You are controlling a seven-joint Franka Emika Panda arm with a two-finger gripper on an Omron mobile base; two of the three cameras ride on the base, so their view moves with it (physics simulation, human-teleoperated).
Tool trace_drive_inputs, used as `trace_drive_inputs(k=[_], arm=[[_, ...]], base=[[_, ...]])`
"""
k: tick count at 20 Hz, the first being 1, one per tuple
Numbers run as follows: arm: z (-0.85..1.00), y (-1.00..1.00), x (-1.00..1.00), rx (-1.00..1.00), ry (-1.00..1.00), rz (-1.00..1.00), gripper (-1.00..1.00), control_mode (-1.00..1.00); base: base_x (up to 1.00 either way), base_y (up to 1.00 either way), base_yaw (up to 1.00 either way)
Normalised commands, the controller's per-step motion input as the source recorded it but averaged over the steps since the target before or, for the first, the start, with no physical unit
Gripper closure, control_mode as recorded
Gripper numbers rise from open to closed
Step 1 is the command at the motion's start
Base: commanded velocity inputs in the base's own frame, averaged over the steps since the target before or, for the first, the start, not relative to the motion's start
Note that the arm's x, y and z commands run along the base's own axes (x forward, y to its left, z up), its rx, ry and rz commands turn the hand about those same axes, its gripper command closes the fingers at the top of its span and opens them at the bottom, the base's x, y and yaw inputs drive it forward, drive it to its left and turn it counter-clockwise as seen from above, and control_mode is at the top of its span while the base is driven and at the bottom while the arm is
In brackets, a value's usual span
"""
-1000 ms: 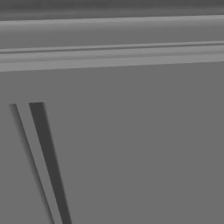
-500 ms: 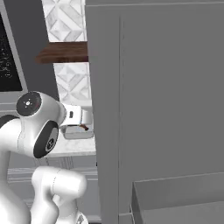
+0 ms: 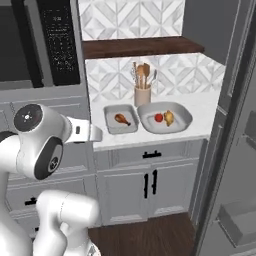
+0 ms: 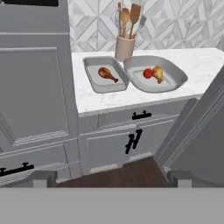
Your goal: Place one tomato and one chicken drumstick in each tupperware on the nearby counter, to pack two identical lunches.
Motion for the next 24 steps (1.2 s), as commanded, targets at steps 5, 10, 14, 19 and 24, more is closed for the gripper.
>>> trace_drive_inputs(k=[5, 10, 14, 19, 24], arm=[[0.00, 0.00, 0.00, 0.00, 0.00, 0.00, -1.00, 1.00], [0.00, 0.00, 0.00, 0.00, 0.00, 0.00, -1.00, 1.00], [0.00, 0.00, 0.00, 0.00, 0.00, 0.00, -1.00, 1.00], [0.00, 0.00, 0.00, 0.00, 0.00, 0.00, -1.00, 1.00], [0.00, 0.00, 0.00, 0.00, 0.00, 0.00, -1.00, 1.00]], base=[[-0.79, 0.00, -0.51], [-0.39, 0.00, -0.57], [-0.08, -0.10, -0.56], [0.00, -0.06, -0.58], [-0.02, -0.11, -0.58]])
